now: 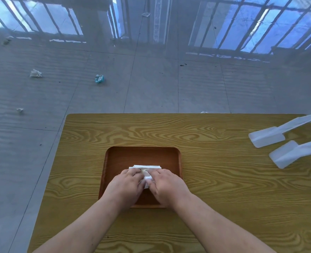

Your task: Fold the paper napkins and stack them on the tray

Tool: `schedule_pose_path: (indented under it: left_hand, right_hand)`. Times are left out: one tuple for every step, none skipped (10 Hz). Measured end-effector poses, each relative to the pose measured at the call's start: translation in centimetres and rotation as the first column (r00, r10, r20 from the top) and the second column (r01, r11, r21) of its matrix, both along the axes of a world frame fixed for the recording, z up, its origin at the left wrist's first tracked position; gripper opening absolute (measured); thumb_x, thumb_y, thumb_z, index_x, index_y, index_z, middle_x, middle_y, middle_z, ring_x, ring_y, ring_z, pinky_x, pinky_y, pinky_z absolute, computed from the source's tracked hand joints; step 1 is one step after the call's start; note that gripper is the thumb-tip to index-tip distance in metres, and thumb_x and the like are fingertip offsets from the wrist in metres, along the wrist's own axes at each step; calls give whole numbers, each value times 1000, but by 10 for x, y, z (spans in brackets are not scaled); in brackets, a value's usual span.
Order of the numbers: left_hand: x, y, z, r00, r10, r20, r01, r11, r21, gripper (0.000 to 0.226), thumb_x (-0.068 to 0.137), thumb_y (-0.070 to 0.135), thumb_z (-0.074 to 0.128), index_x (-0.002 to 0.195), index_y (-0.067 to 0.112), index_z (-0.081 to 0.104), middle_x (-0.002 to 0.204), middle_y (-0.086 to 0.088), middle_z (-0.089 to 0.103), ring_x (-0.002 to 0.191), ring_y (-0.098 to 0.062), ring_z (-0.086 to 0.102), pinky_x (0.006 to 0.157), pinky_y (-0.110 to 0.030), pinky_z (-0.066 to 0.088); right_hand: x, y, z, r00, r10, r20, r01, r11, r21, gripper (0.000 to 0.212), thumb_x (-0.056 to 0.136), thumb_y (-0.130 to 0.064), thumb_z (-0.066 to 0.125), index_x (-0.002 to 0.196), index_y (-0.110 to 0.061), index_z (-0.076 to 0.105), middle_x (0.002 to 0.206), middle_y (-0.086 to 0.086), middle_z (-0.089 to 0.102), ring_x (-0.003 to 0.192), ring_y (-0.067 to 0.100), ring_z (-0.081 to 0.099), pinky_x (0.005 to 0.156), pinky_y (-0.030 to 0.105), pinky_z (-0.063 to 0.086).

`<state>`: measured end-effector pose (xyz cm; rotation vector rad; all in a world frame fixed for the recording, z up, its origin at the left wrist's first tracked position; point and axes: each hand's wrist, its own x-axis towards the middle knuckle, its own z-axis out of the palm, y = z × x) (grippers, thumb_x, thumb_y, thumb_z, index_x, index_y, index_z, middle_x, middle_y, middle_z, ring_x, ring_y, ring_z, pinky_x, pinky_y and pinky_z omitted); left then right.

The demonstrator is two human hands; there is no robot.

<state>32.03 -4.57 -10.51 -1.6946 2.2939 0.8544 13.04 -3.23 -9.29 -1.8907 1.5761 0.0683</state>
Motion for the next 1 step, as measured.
schedule_pose_path:
  left_hand:
    - [-4,-8,15,1000,12,-23,-10,999,50,48,109,49,26,123,31,68,139,9,62,132,-18,53,103,-38,48]
  right_hand:
    - [3,-9,10,1000,-30,2,30,996,79,62,105,-58,22,157,-29,40,154,1,55,144,25,46,111,46,43]
